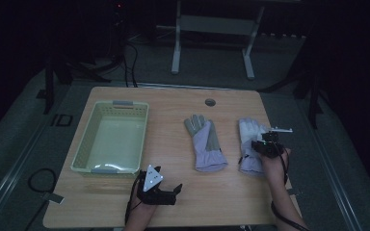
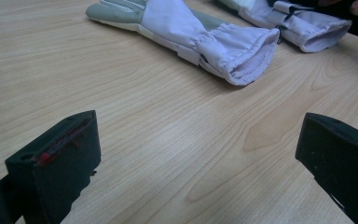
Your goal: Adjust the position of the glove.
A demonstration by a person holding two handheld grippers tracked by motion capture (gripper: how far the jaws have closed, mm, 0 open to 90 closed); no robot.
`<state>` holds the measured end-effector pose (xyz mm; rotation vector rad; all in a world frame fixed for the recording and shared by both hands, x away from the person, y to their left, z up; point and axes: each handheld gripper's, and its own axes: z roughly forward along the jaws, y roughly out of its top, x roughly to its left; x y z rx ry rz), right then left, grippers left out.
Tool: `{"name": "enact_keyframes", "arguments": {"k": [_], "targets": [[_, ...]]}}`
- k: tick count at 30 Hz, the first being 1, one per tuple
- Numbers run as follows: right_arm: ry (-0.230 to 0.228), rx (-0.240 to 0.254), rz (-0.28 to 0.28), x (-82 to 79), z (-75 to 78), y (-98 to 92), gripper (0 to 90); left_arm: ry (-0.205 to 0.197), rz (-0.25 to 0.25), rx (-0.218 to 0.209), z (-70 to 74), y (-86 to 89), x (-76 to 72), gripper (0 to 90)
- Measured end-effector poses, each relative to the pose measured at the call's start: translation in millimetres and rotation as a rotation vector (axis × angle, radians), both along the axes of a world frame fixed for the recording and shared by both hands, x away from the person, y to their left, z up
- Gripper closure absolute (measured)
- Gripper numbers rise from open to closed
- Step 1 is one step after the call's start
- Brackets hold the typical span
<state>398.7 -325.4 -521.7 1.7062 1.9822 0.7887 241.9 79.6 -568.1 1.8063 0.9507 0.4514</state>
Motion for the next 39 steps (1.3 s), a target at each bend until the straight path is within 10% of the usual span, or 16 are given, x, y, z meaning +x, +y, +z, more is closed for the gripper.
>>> {"name": "enact_keyframes", "arguments": {"k": [17, 21, 27, 34, 39], "targets": [[-0.105, -0.052, 0.249, -9.9, 17.3, -26.2, 50.4, 0.005, -0.007, 0.001, 0.0, -0.2, 0.5, 0.0], [-0.103, -0.114, 0.326, -11.1, 15.6, -28.1, 46.3, 0.006, -0.009, 0.002, 0.0, -0.1, 0.7, 0.0], [-0.09, -0.079, 0.353, -4.7, 4.8, -33.4, 45.7, 0.008, -0.01, 0.003, 0.0, -0.2, 0.9, 0.0], [-0.091, 0.026, 0.345, -3.4, -20.0, -34.6, 62.7, 0.008, -0.008, -0.003, -0.1, 0.1, 0.7, 0.0], [-0.087, 0.002, 0.32, -7.4, -18.4, -27.3, 75.7, 0.014, -0.009, -0.001, -0.1, 0.0, 1.4, 0.0]]}}
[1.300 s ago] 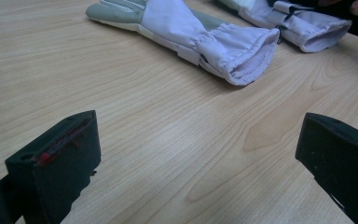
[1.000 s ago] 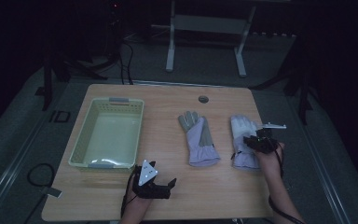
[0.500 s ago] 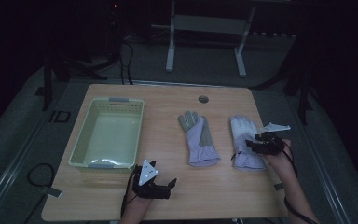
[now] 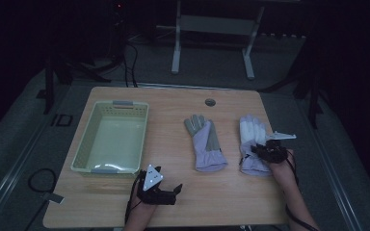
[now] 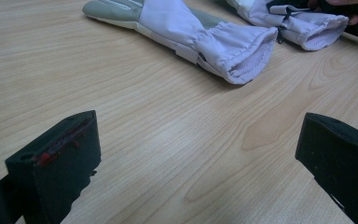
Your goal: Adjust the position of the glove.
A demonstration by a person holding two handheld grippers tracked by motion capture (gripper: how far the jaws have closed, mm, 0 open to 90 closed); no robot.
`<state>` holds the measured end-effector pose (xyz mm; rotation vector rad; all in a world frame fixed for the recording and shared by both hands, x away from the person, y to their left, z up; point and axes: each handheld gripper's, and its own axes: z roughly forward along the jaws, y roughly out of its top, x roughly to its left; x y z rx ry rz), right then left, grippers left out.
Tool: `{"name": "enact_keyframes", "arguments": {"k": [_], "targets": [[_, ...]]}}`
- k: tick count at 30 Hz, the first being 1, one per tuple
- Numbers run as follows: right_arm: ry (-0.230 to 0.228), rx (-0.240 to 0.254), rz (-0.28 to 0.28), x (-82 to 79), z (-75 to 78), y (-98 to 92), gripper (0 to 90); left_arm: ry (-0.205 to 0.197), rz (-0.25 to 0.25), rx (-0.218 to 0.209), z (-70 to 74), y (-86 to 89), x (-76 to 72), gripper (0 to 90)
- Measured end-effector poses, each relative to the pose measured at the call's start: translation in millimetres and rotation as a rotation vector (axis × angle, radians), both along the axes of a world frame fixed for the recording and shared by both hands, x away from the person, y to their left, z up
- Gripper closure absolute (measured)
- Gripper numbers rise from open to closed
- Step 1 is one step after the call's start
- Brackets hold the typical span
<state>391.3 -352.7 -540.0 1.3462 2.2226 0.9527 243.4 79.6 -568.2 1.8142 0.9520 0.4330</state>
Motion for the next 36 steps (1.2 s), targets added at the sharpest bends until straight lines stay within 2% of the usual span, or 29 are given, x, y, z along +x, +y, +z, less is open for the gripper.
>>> {"name": "enact_keyframes", "arguments": {"k": [3, 5, 8, 14, 18, 25, 32, 36], "targets": [[0.007, -0.023, -0.023, -1.0, 4.6, 4.0, 78.3, -0.001, 0.001, 0.0, 0.0, 0.1, -0.2, 0.0], [0.012, -0.008, -0.056, -1.7, 12.7, 2.9, 79.0, -0.003, 0.002, -0.001, 0.0, 0.0, -0.3, 0.0], [0.01, -0.007, -0.065, -2.4, 21.1, 2.1, 79.7, -0.003, 0.002, -0.002, 0.0, 0.1, -0.3, 0.0], [-0.031, 0.027, -0.066, -1.8, 59.3, -2.9, 80.4, -0.002, 0.001, 0.003, 0.1, -0.1, -0.3, 0.0], [-0.042, 0.058, -0.036, -0.6, 79.6, -2.0, 80.3, -0.003, 0.002, 0.005, 0.1, -0.3, -0.4, 0.0], [-0.076, 0.076, 0.006, -0.3, 110.4, 9.9, 80.2, -0.004, 0.003, 0.008, 0.1, -0.6, -0.5, 0.0], [-0.085, 0.072, 0.058, 1.9, 125.3, 31.4, 80.2, -0.004, 0.002, 0.008, 0.1, -0.6, -0.5, 0.0], [-0.09, 0.067, 0.093, 4.0, 133.8, 54.8, 80.2, -0.005, 0.001, 0.005, 0.1, -0.4, -0.5, 0.0]]}}
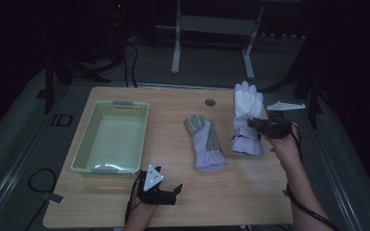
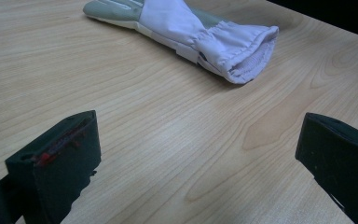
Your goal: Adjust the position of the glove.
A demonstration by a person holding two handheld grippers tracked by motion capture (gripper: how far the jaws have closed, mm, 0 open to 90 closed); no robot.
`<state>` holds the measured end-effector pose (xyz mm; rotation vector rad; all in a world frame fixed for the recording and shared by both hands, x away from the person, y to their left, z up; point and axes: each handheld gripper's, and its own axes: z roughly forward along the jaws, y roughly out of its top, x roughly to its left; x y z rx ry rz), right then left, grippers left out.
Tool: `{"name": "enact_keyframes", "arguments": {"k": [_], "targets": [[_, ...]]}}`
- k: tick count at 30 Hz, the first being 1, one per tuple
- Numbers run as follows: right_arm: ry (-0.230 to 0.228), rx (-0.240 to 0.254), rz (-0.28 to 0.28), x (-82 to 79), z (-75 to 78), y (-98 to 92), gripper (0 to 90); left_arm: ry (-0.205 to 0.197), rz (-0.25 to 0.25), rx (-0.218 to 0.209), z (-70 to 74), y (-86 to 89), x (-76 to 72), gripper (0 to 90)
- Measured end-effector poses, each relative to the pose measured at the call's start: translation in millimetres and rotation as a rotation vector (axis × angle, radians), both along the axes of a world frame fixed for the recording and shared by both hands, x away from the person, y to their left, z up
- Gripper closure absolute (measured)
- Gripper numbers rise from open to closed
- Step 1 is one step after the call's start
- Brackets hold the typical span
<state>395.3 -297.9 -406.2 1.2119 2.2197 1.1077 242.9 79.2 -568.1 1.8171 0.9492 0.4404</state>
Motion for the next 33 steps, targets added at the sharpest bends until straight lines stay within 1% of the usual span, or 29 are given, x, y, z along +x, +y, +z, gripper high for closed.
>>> {"name": "enact_keyframes", "arguments": {"k": [3, 4, 10, 15, 18, 20, 22, 23, 25, 33], "targets": [[0.002, 0.001, 0.019, 1.0, 2.2, 10.5, 80.2, -0.001, -0.001, 0.001, 0.0, 0.0, -0.1, 0.0], [0.005, 0.003, 0.041, 1.7, 3.9, 21.8, 80.2, -0.001, -0.001, 0.001, 0.0, -0.1, -0.1, 0.0], [0.015, -0.001, 0.103, 3.6, 4.7, 53.7, 80.1, -0.003, -0.002, 0.0, 0.0, -0.2, -0.3, 0.0], [0.034, -0.015, 0.132, 3.0, 2.0, 73.6, 80.1, -0.004, -0.003, 0.0, 0.0, -0.1, -0.3, 0.0], [0.045, -0.007, 0.148, 0.8, 0.5, 81.9, 80.1, -0.004, -0.004, 0.002, 0.0, -0.2, -0.4, 0.0], [0.048, -0.016, 0.157, -0.1, -1.3, 86.8, 80.1, -0.004, -0.004, 0.002, 0.1, -0.3, -0.5, 0.0], [0.061, -0.026, 0.165, -0.5, -5.1, 92.3, 80.0, -0.005, -0.004, 0.002, 0.1, -0.3, -0.6, 0.0], [0.066, -0.038, 0.171, -0.7, -8.9, 95.7, 80.0, -0.005, -0.004, 0.002, 0.1, -0.3, -0.6, 0.0], [0.085, -0.042, 0.17, -0.4, -16.3, 99.9, 80.0, -0.005, -0.005, 0.003, 0.1, -0.4, -0.6, 0.0], [0.145, -0.067, 0.144, 5.3, -46.5, 106.5, 79.9, -0.004, -0.005, 0.003, 0.1, -0.2, -0.4, 0.0]]}}
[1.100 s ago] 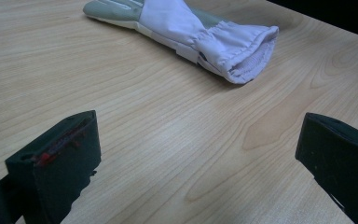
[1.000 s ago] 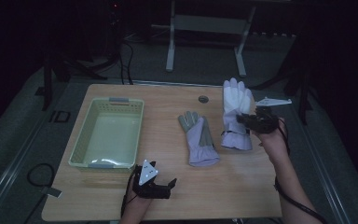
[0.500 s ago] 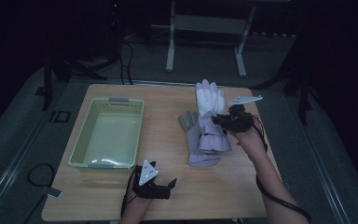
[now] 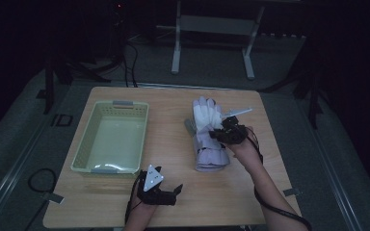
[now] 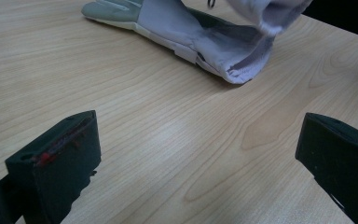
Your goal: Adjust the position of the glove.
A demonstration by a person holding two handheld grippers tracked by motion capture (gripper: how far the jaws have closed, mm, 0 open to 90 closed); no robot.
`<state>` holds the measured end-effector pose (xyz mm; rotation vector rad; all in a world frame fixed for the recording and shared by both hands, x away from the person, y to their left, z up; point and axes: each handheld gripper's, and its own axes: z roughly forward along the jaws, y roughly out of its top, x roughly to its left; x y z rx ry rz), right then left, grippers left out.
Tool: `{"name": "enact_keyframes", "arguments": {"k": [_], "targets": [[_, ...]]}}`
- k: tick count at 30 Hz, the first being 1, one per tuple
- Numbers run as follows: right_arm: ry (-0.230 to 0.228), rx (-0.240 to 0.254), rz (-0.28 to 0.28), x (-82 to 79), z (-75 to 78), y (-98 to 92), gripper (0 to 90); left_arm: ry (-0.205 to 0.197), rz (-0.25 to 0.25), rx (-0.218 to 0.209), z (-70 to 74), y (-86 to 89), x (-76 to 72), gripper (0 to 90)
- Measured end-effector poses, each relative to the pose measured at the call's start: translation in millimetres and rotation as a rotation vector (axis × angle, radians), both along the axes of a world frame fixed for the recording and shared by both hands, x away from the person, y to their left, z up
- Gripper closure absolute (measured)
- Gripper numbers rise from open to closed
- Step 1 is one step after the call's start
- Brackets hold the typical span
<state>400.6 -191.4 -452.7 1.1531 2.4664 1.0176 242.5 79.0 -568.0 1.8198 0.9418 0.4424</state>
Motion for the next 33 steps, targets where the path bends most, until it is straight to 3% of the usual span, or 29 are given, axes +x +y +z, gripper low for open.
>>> {"name": "enact_keyframes", "arguments": {"k": [12, 15, 27, 30, 33], "targets": [[0.042, -0.063, -0.022, 10.7, -25.0, 11.8, 79.7, 0.002, -0.001, 0.001, 0.0, -0.1, 0.2, 0.0], [0.059, -0.07, -0.047, 12.8, -38.0, 13.3, 79.4, 0.001, -0.003, 0.001, 0.0, -0.1, 0.1, 0.0], [0.054, -0.098, -0.158, -2.0, -47.4, 24.7, 78.5, -0.001, -0.002, -0.001, 0.0, -0.2, -0.1, 0.0], [0.044, -0.085, -0.151, -1.4, -47.1, 23.4, 74.1, -0.003, -0.001, -0.001, 0.0, -0.2, -0.3, 0.0], [0.025, -0.057, -0.14, -2.6, -43.7, 19.5, 62.7, -0.002, -0.001, -0.004, -0.1, 0.2, -0.1, 0.0]]}}
